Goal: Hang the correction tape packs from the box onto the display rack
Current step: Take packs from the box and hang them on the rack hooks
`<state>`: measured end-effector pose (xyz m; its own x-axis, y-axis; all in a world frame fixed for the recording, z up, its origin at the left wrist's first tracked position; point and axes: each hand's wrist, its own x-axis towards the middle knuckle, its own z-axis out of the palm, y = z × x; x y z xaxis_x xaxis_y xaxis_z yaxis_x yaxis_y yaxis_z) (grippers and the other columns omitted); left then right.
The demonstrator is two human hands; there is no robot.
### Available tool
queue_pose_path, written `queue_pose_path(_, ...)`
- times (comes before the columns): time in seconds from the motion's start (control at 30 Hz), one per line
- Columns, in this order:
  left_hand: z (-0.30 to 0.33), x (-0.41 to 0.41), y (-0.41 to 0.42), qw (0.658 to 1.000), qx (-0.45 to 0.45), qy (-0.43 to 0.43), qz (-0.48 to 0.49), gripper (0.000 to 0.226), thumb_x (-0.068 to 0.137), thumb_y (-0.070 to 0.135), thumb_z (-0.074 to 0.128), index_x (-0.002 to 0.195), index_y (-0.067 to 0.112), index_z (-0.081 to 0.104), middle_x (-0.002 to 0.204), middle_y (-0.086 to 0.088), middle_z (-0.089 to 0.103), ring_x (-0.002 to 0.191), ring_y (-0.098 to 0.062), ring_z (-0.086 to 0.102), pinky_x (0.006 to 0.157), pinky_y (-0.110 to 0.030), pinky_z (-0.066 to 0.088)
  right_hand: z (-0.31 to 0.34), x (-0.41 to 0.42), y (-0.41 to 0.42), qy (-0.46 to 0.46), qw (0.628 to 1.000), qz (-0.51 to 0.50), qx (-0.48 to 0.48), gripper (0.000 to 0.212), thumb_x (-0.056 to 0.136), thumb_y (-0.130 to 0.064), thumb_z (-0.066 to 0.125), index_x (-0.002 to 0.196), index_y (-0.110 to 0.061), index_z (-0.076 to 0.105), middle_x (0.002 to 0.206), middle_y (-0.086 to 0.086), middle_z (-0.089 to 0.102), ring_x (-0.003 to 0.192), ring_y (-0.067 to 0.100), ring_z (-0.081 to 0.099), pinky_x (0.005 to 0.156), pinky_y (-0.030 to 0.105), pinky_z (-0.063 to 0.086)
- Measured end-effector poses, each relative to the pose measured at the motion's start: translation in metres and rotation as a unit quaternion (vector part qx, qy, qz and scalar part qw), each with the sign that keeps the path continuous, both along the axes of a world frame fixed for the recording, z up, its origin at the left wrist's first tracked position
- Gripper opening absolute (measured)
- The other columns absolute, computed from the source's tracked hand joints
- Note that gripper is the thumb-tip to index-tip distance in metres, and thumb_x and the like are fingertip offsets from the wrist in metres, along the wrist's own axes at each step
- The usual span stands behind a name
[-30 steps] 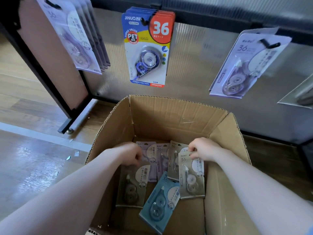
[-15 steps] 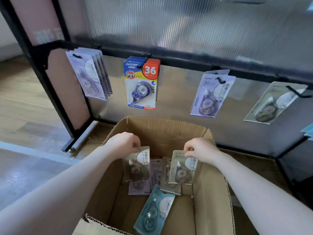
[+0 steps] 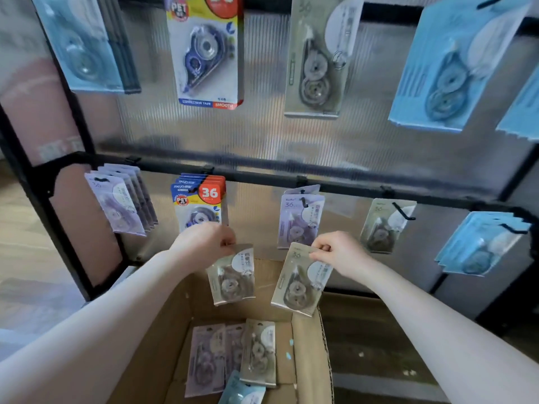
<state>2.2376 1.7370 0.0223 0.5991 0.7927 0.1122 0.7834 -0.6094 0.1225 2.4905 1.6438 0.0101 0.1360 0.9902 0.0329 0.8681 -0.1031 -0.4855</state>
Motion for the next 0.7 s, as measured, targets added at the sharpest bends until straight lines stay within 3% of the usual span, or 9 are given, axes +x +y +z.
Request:
queue_pose_path(0.2,0.033,0.036,-0.010,0.999,0.033,-0.011,-0.020,0.016,0.093,0.033,0.053,0.098,0.024,0.064,0.090,0.006,0.064,0.076,-0.012,0.057,0.061,-0.022,0.047,0.021,0.040,-0.023,0.046,0.997,-0.033,0.047,0.015,0.087,-0.025,0.065,0.072,-0.021,0.065,0.064,-0.004,0.057,0.064,0.015,0.051,0.060,0.032,0.039)
queue_pose_path(0.33,0.045,0.061,-0.011,0.999,0.035,0.001,-0.028,0.018,0.091,0.035,0.054,0.095,0.022,0.066,0.085,0.006,0.064,0.075,-0.014,0.059,0.063,-0.026,0.049,0.028,0.069,-0.038,0.054,0.995,-0.057,0.061,0.012,0.086,-0.026,0.065,0.075,-0.021,0.068,0.073,0.002,0.064,0.075,0.022,0.059,0.073,0.039,0.048)
queue_pose_path(0.5,0.053,0.091,-0.017,0.998,0.039,0.018,-0.051,0.023,0.090,0.045,0.053,0.088,0.025,0.063,0.080,0.006,0.064,0.074,-0.018,0.060,0.065,-0.028,0.048,0.036,0.098,-0.059,0.047,0.993,-0.078,0.069,0.015,0.086,-0.021,0.065,0.071,-0.020,0.066,0.069,-0.005,0.060,0.070,0.014,0.054,0.067,0.032,0.044)
queue_pose_path(0.63,0.057,0.109,-0.023,0.997,0.040,0.019,-0.064,0.030,0.089,0.051,0.051,0.083,0.024,0.063,0.077,0.004,0.063,0.074,-0.019,0.059,0.065,-0.030,0.048,0.044,0.115,-0.072,0.048,0.989,-0.097,0.103,0.009,0.085,-0.020,0.067,0.078,-0.016,0.071,0.076,-0.005,0.068,0.077,0.013,0.061,0.072,0.030,0.048)
queue_pose_path(0.7,0.058,0.118,-0.025,0.996,0.044,0.020,-0.073,0.025,0.090,0.047,0.052,0.083,0.025,0.063,0.078,0.006,0.064,0.074,-0.018,0.058,0.065,-0.030,0.047,0.050,0.121,-0.077,0.048,0.986,-0.098,0.126,0.007,0.083,-0.019,0.069,0.076,-0.017,0.071,0.076,-0.009,0.066,0.074,0.005,0.058,0.066,0.016,0.044)
